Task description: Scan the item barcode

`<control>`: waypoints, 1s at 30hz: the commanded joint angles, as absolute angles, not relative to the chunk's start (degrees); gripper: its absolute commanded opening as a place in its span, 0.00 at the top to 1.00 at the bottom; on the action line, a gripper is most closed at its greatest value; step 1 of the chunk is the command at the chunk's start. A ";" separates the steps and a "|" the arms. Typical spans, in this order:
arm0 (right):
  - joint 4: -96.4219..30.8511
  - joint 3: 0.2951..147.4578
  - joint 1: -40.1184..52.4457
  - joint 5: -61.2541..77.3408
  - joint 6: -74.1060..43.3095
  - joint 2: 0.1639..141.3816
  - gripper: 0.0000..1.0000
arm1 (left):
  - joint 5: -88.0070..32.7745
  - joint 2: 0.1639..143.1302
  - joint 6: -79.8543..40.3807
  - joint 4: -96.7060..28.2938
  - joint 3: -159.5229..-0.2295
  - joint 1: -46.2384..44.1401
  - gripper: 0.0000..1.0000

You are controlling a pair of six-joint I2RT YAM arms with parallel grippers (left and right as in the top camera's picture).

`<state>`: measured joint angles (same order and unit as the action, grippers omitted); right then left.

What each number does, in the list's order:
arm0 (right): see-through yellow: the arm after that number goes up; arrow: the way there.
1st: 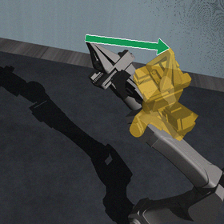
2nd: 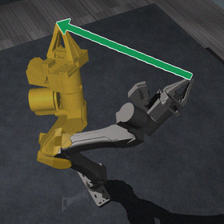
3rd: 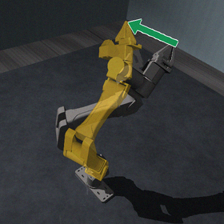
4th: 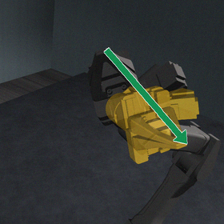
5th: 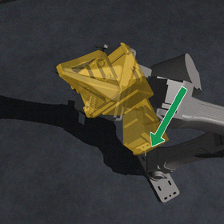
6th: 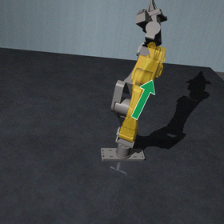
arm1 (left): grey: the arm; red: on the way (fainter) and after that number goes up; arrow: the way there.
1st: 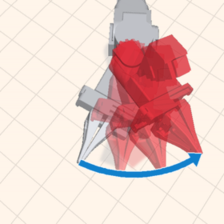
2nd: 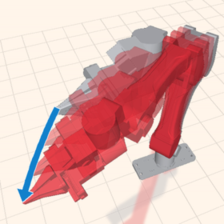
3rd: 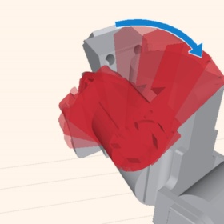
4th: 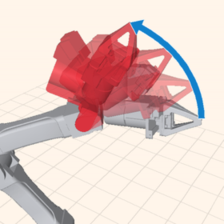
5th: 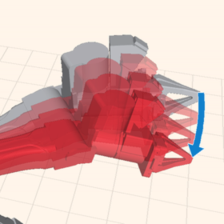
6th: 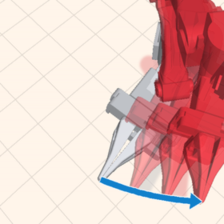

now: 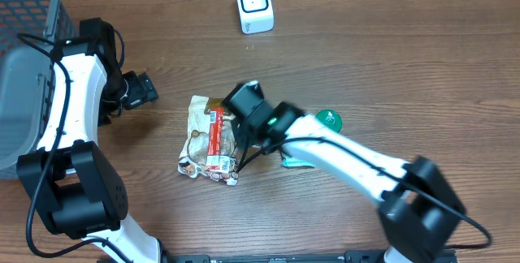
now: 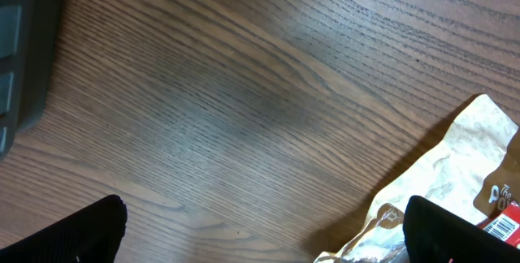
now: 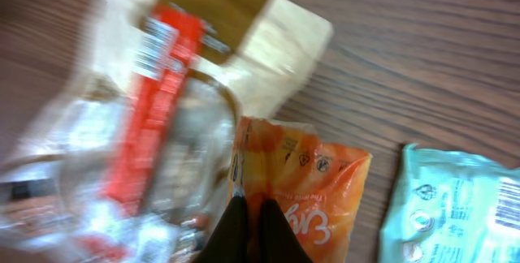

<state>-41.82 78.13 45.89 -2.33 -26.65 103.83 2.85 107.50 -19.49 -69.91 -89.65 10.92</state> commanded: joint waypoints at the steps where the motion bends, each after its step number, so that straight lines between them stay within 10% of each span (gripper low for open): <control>1: -40.45 78.24 38.54 20.21 -26.83 102.39 0.96 | 3.38 106.39 -19.27 -69.97 -90.48 11.22 0.00; 11: -15.59 60.77 27.49 44.71 -29.82 102.43 0.96 | 3.38 106.39 -19.27 -69.97 -90.48 11.22 0.00; 30: 5.67 46.87 32.58 28.21 -42.26 102.83 0.96 | 3.38 106.39 -19.27 -69.97 -90.48 11.22 0.00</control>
<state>4.78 47.09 30.94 31.42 -39.46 102.83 2.85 107.50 -19.46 -69.89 -89.65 10.92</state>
